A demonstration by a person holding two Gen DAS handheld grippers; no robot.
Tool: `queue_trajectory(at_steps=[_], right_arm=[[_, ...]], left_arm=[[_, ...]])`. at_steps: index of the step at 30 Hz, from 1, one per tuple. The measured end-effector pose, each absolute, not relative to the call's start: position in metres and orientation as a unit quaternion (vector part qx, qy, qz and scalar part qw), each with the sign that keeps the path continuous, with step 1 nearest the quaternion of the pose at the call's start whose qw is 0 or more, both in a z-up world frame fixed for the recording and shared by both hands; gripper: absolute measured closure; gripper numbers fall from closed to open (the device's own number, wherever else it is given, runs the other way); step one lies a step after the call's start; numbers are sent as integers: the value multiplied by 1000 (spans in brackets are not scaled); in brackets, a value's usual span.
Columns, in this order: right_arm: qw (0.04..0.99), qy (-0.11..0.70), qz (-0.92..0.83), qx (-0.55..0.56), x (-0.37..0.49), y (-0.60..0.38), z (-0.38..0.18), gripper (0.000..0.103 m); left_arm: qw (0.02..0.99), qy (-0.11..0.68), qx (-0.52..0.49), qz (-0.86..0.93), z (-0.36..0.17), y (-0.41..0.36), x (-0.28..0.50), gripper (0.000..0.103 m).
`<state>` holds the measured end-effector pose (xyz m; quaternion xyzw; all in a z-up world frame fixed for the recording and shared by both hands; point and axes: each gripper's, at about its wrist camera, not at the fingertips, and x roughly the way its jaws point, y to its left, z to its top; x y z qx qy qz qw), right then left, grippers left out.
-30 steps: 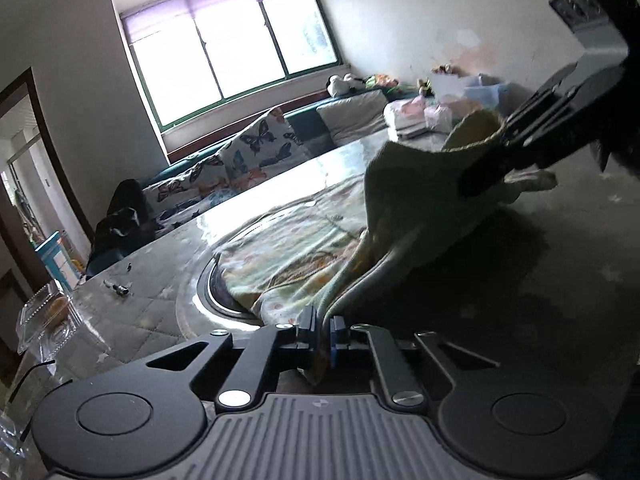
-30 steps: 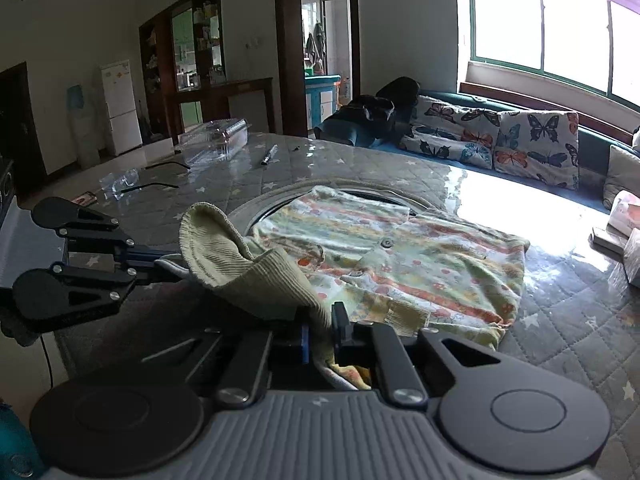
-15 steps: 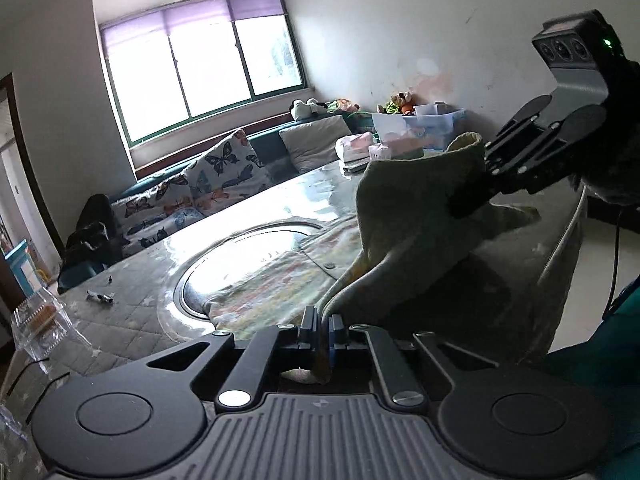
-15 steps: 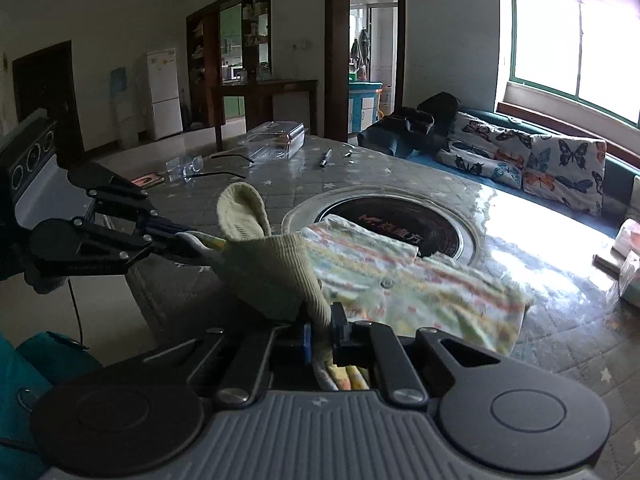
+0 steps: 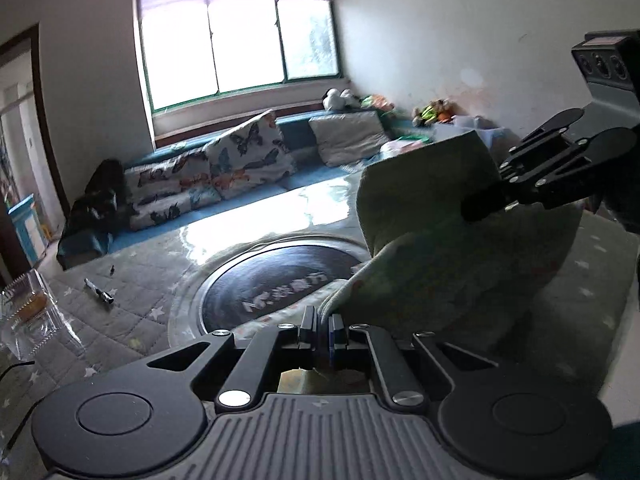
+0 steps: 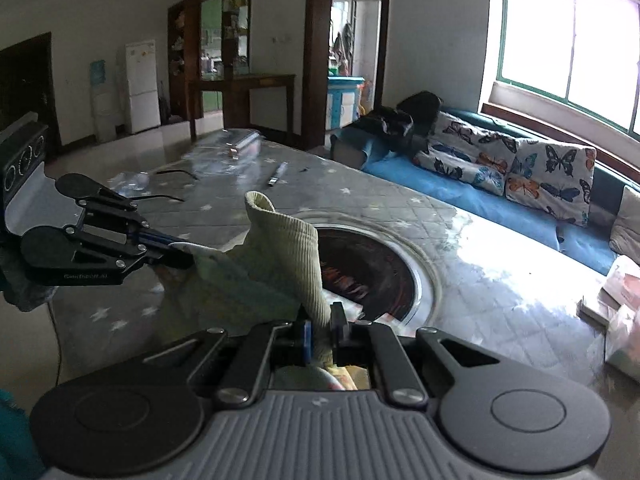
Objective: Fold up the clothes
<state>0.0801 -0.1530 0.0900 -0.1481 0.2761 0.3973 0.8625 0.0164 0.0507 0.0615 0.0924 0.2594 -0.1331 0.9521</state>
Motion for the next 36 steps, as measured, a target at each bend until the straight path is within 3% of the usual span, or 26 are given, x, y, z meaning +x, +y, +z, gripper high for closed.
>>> queue_trajectory(at_steps=[12, 14, 15, 23, 27, 36], right_arm=[[858, 351, 355, -119, 192, -110, 23, 93], [863, 356, 342, -109, 201, -113, 11, 82], [866, 356, 335, -104, 204, -116, 8, 82], [874, 361, 312, -91, 186, -150, -4, 76], [877, 363, 303, -87, 174, -168, -8, 76], [895, 356, 261, -66, 174, -186, -10, 82]], left_arm=[[919, 380, 32, -96, 11, 81, 132, 97], [916, 392, 20, -89, 4, 84, 140, 93], [914, 396, 16, -85, 2, 86, 142, 93], [915, 397, 14, -76, 8, 91, 152, 91], [913, 404, 1, -55, 7, 99, 161, 83], [919, 393, -14, 18, 14, 111, 166, 84]])
